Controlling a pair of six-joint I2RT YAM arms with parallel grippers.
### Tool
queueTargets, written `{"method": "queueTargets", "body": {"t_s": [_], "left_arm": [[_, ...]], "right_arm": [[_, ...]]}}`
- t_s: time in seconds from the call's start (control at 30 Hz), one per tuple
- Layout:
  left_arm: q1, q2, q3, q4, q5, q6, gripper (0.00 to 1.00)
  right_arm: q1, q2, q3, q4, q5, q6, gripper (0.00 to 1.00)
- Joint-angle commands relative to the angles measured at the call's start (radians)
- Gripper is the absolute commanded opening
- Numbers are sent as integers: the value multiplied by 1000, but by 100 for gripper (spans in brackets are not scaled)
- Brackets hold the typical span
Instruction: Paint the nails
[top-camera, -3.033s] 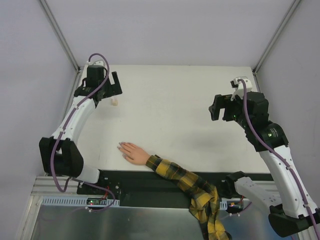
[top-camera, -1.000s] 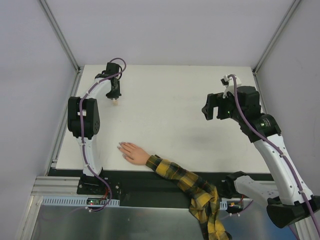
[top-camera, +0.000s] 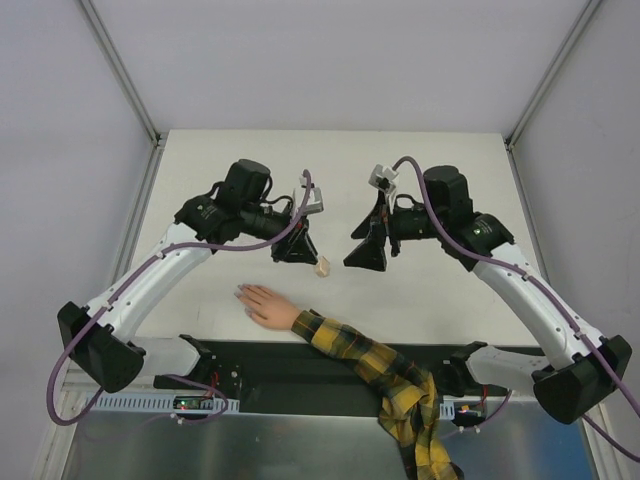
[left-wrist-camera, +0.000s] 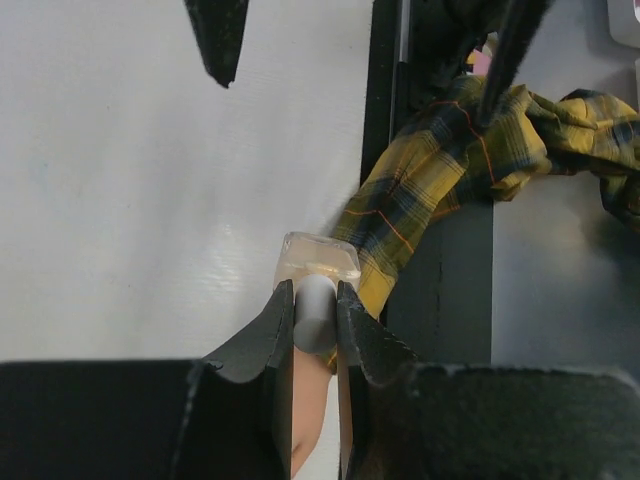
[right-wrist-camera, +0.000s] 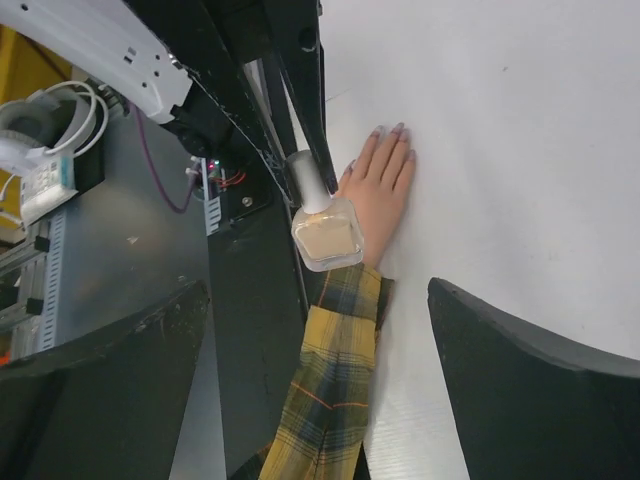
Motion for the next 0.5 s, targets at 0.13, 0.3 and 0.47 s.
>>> {"method": "queueTargets", "body": {"t_s": [0.13,0.3,0.47], "left_arm": [[-11,-150,-73,108,175,251,0],[-16,-187,-42,111,250,273,0],[-31,-187,-15,111,306,270,0]], "right_arm": [[83,40,-21,31,-229,-93,91],[105,84,3,15,-276,-121,89],[144,141,55,-17,-308,-141,85]]}}
